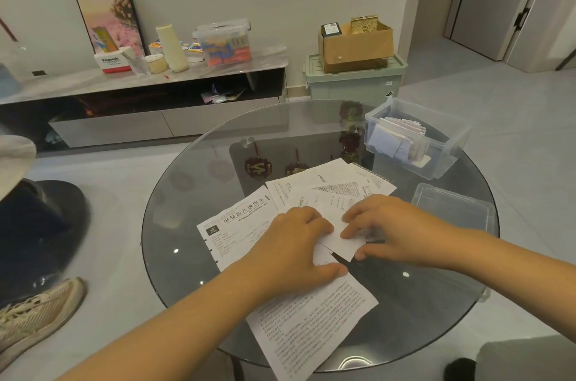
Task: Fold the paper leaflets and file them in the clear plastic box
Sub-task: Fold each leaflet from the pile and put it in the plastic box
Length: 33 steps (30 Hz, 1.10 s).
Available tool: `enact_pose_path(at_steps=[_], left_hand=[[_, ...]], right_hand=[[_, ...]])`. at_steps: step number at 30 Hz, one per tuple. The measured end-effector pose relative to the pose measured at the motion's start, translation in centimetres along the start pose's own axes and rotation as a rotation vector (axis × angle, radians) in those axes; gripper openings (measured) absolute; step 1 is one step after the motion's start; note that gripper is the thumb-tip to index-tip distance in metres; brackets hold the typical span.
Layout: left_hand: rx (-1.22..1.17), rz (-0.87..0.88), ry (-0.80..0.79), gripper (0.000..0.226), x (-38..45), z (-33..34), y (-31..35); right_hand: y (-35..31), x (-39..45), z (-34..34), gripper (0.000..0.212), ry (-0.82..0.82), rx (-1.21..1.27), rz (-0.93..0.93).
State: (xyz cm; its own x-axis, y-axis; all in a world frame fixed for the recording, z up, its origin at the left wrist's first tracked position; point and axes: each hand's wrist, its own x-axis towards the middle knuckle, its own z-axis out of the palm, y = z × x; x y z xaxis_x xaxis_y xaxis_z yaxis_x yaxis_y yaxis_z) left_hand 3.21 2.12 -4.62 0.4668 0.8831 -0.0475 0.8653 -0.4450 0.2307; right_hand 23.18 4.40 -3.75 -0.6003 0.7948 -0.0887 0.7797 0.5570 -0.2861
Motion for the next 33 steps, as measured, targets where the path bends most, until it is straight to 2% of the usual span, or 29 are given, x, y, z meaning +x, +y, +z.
enact_pose_path(at_steps=[7,12,16,19,23,25,30,33], left_hand=[[-0.067,-0.018,0.022,0.057,0.4,0.0,1.0],[-0.156,-0.020,0.003,0.030,0.5,-0.6,1.0],[-0.208,-0.041,0.023,0.009,0.4,-1.0,0.6],[-0.273,-0.106,0.071,0.016,0.4,-1.1,0.3],[-0.360,-0.175,0.139,0.011,0.6,-1.0,0.2],[-0.344,-0.187,0.134,0.014,0.8,-0.9,0.0],[-0.326,-0.195,0.102,0.039,1.3,-0.5,-0.7],[-0.287,-0.173,0.067,0.029,1.3,-0.7,-1.2]], right_hand=[[0.0,-0.1,0.0,0.029,0.035,-0.034,-0.051],[0.1,0.2,0.1,0.023,0.082,-0.005,-0.067],[0.4,0.2,0.0,0.033,0.082,0.015,-0.039],[0.8,0.8,-0.1,0.030,0.054,0.026,0.014],[0.1,1.8,0.4,0.016,0.109,0.145,0.133],[-0.4,2.4,0.6,0.018,0.146,0.198,0.174],[-1.1,3.0,1.2,0.042,0.168,0.214,0.242],[-1.3,2.9,1.1,0.033,0.206,0.105,0.204]])
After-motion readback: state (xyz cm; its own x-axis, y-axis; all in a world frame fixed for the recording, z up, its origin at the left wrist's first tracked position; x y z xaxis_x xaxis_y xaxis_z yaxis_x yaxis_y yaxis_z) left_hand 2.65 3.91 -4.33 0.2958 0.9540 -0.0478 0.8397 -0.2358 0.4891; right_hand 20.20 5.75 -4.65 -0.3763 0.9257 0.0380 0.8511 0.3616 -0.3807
